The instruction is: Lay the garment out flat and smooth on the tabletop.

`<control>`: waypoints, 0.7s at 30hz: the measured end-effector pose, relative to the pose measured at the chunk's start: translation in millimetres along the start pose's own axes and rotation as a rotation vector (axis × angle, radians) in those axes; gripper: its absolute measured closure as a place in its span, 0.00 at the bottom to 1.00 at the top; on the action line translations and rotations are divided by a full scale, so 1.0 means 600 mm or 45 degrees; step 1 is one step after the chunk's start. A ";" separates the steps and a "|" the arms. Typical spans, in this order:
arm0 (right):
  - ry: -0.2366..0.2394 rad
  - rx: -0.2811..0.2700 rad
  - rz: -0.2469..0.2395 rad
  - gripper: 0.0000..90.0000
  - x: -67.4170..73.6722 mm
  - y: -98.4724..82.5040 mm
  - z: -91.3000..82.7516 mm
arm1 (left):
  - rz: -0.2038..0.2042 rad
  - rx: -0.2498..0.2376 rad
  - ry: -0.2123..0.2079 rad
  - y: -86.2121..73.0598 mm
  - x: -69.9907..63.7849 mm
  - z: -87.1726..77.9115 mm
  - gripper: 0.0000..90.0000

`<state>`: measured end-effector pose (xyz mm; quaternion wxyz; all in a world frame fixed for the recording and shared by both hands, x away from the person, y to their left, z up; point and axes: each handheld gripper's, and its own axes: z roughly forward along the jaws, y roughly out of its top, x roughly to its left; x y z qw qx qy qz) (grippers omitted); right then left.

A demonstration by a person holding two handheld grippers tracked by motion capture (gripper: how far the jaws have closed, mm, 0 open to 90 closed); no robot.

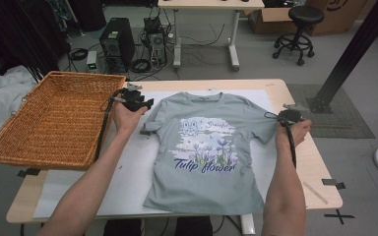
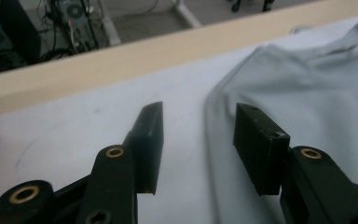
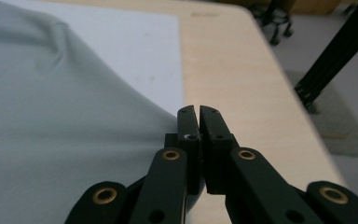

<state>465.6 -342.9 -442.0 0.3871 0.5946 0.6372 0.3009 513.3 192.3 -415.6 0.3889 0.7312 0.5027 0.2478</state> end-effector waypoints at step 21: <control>0.176 -0.151 0.078 0.51 0.035 0.013 0.000 | 0.114 0.131 -0.062 -0.059 -0.027 0.009 0.99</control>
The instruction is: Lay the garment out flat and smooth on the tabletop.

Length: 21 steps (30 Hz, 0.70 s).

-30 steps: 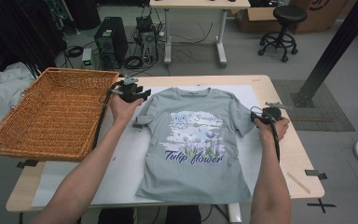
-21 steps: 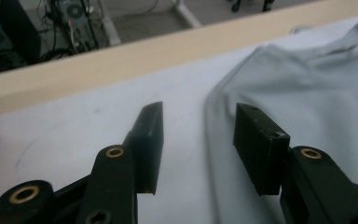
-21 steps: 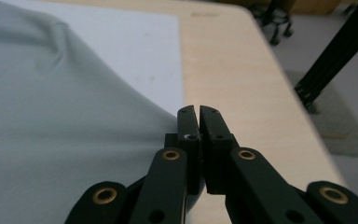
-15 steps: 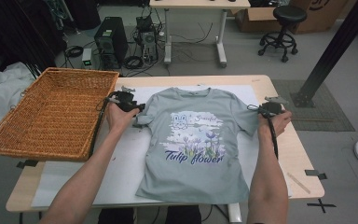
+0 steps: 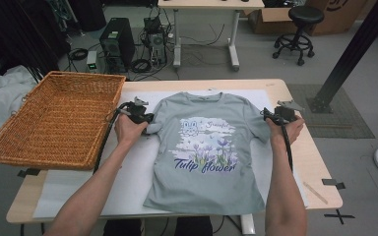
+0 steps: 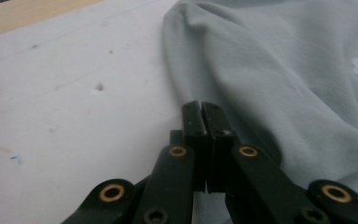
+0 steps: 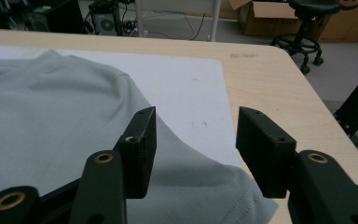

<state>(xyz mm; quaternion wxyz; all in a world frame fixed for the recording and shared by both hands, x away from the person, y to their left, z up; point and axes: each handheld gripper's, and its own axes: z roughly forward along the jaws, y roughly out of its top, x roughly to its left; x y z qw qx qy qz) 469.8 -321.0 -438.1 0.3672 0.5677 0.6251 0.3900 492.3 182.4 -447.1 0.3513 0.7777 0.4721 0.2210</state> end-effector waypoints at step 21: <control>0.104 -0.016 -0.025 0.46 0.017 0.004 -0.018 | -0.031 -0.219 0.187 0.048 0.046 0.001 0.61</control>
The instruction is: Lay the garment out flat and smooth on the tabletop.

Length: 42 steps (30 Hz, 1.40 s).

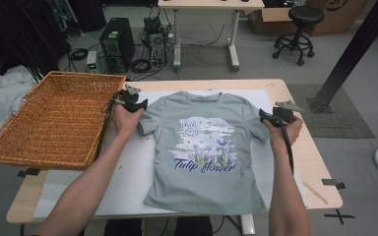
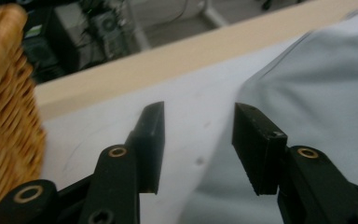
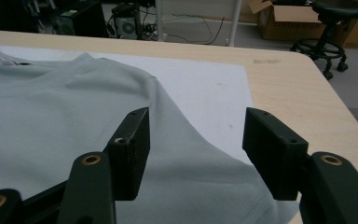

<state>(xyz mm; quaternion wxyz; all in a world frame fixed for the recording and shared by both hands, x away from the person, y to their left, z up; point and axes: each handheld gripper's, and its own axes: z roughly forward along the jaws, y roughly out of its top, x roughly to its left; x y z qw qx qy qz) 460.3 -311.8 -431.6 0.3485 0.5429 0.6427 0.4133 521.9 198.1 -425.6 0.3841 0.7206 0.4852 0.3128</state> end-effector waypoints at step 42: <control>0.155 -0.074 0.025 0.41 0.054 -0.075 -0.091 | -0.111 0.124 0.313 -0.079 -0.011 -0.027 0.90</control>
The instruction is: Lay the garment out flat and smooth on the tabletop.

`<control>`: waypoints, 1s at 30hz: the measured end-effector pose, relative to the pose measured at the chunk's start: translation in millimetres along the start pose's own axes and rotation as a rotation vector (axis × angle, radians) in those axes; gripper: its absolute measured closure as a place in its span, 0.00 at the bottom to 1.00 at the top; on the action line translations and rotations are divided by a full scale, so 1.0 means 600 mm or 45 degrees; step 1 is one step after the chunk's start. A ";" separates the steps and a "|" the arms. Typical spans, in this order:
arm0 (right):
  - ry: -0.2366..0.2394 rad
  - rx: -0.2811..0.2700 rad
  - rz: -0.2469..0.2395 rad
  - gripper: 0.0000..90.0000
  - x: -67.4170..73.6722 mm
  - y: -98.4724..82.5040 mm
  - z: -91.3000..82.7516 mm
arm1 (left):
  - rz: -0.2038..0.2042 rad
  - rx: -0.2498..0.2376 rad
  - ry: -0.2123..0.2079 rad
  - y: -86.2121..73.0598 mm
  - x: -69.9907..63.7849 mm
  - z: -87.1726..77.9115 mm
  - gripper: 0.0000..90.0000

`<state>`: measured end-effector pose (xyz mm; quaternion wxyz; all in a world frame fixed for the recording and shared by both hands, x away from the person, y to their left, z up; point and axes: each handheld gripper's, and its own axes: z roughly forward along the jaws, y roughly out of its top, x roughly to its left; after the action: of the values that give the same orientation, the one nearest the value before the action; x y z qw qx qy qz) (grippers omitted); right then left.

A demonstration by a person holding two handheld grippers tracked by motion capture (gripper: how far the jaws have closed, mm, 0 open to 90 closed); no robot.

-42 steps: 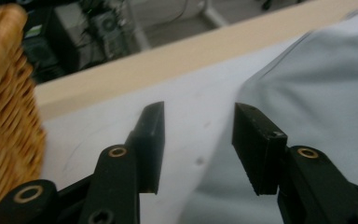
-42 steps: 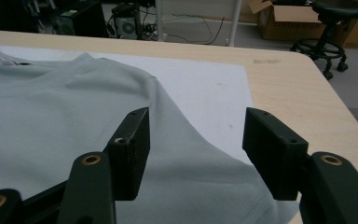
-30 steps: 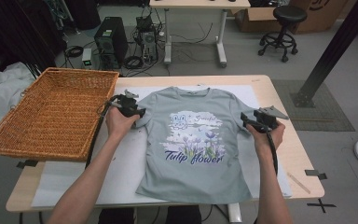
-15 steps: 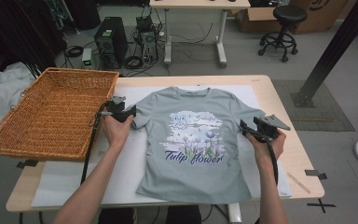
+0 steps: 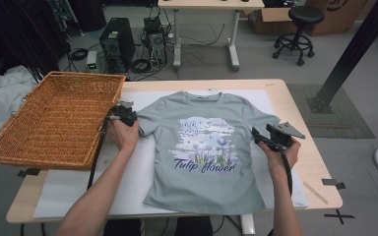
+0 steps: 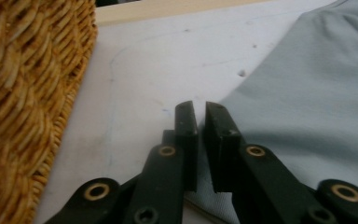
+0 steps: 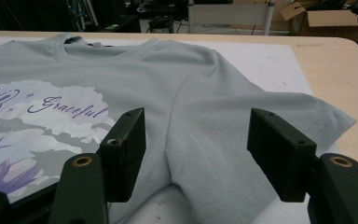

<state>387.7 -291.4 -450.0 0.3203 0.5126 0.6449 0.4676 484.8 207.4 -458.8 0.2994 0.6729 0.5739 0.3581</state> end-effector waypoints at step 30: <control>0.119 -0.074 0.030 0.03 0.043 0.022 -0.066 | -0.033 -0.262 -0.867 0.052 -0.021 -0.189 0.09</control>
<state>350.3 -277.2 -421.9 0.2991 0.4884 0.6391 0.5134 407.4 188.8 -371.0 0.5444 0.7125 0.4106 0.1653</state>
